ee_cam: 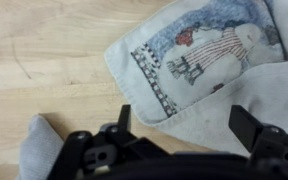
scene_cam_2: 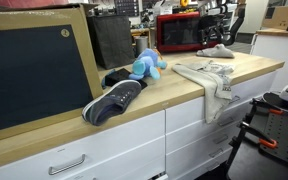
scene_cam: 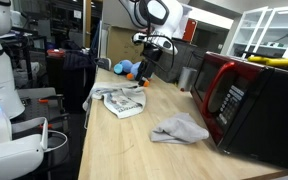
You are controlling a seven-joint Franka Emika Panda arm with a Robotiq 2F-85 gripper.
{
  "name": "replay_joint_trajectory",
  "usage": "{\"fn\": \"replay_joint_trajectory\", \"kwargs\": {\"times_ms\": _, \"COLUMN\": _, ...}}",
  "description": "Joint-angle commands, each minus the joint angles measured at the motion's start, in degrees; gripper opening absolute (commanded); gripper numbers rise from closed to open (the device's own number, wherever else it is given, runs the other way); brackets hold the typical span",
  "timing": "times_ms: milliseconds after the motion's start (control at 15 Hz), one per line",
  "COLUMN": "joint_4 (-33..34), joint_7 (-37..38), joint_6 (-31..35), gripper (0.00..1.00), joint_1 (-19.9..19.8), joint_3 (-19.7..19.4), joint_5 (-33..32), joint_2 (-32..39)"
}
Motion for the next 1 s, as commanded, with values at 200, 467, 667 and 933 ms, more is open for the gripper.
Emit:
{"fn": "replay_joint_trajectory", "kwargs": {"times_ms": 200, "joint_4": -8.7, "joint_7": 1.0, "joint_6": 14.6, "gripper": 1.0, "joint_1": 0.7, "joint_3": 0.3, "joint_5": -1.2, "joint_2": -2.0}}
{"fn": "replay_joint_trajectory", "kwargs": {"times_ms": 467, "joint_4": -12.9, "joint_7": 2.5, "joint_6": 17.2, "gripper": 1.0, "joint_1": 1.3, "joint_3": 0.8, "joint_5": 0.8, "joint_2": -3.4}}
{"fn": "replay_joint_trajectory", "kwargs": {"times_ms": 667, "joint_4": -15.4, "joint_7": 3.8, "joint_6": 17.3, "gripper": 1.0, "joint_1": 1.9, "joint_3": 1.4, "joint_5": 3.1, "joint_2": -4.7}}
{"fn": "replay_joint_trajectory", "kwargs": {"times_ms": 933, "joint_4": -16.9, "joint_7": 5.0, "joint_6": 18.4, "gripper": 1.0, "joint_1": 2.7, "joint_3": 2.4, "joint_5": 8.1, "joint_2": -5.9}}
